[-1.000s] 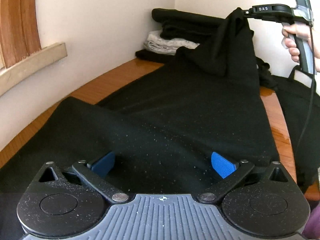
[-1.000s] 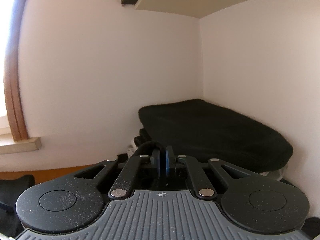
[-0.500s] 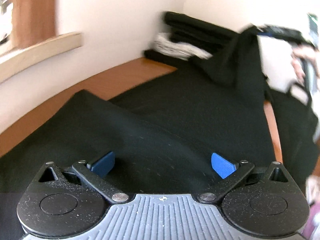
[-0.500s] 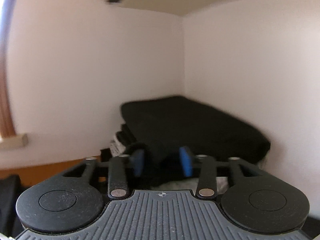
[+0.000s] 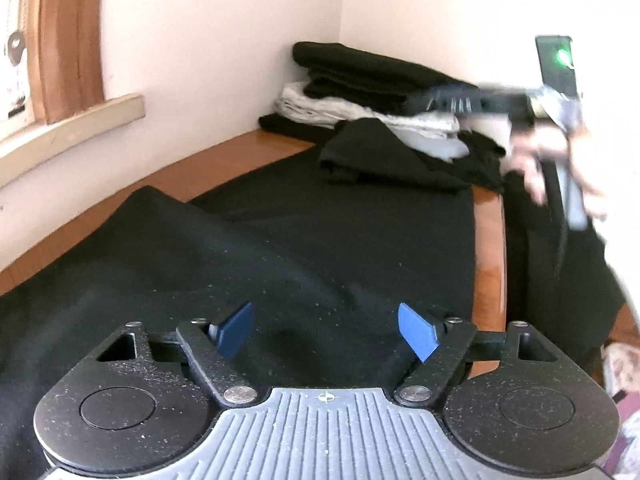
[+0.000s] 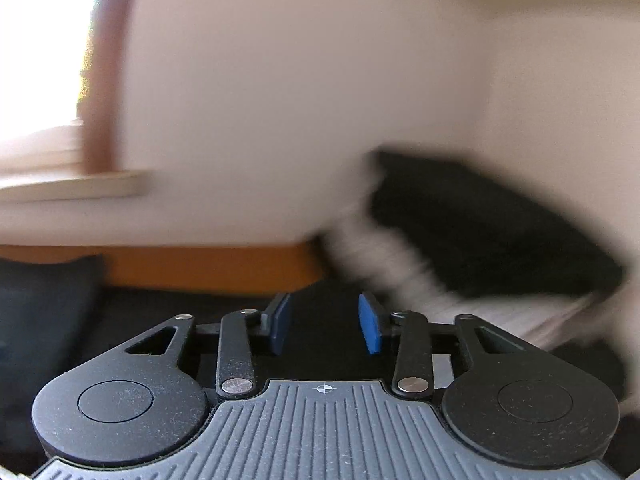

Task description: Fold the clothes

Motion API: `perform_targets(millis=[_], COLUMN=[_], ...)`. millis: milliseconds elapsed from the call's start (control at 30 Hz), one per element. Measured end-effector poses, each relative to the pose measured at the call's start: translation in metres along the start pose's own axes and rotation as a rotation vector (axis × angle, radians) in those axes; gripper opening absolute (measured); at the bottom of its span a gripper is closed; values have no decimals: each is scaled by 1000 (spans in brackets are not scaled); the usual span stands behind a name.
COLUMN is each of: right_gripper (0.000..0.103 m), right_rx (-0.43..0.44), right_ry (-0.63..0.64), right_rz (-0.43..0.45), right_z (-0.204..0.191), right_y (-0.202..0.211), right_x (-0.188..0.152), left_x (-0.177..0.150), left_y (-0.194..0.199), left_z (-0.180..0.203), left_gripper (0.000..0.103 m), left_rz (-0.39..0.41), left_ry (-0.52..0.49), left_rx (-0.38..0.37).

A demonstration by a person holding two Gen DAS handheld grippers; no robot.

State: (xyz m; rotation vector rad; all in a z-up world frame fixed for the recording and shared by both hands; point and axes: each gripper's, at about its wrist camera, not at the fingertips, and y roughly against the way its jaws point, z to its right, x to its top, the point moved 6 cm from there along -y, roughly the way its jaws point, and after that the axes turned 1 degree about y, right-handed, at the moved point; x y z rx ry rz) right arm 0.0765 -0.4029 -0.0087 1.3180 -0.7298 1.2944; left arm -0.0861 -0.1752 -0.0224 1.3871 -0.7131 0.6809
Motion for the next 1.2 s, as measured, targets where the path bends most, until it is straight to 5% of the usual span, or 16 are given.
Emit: perform_targets(millis=[67, 133, 233, 367, 467, 567, 633, 733, 1200], right_gripper=[36, 37, 37, 37, 37, 37, 37, 37, 36], right_rx=[-179, -225, -101, 227, 388, 453, 458, 470, 425], right_ry=[-24, -120, -219, -225, -209, -191, -181, -173, -63], right_rz=[51, 81, 88, 31, -49, -129, -165, -171, -148], right_z=[42, 75, 81, 28, -15, -38, -44, -52, -61], right_y=[8, 18, 32, 42, 41, 31, 17, -2, -2], right_x=[3, 4, 0, -15, -39, -64, -74, -81, -86], left_x=[0, 0, -2, -4, -4, -5, -5, -2, 16], left_y=[-1, 1, 3, 0, -7, -14, -13, -7, 48], left_z=[6, 11, 20, 30, 36, 37, 35, 33, 50], left_gripper=[82, 85, 87, 87, 86, 70, 37, 14, 7], left_rz=[-1, -1, -7, -15, -28, -35, -20, 8, 124], left_ry=[-22, -29, -48, -68, -82, -79, -58, -43, -73], left_rx=[11, -6, -43, -43, -36, -46, -79, -105, -128])
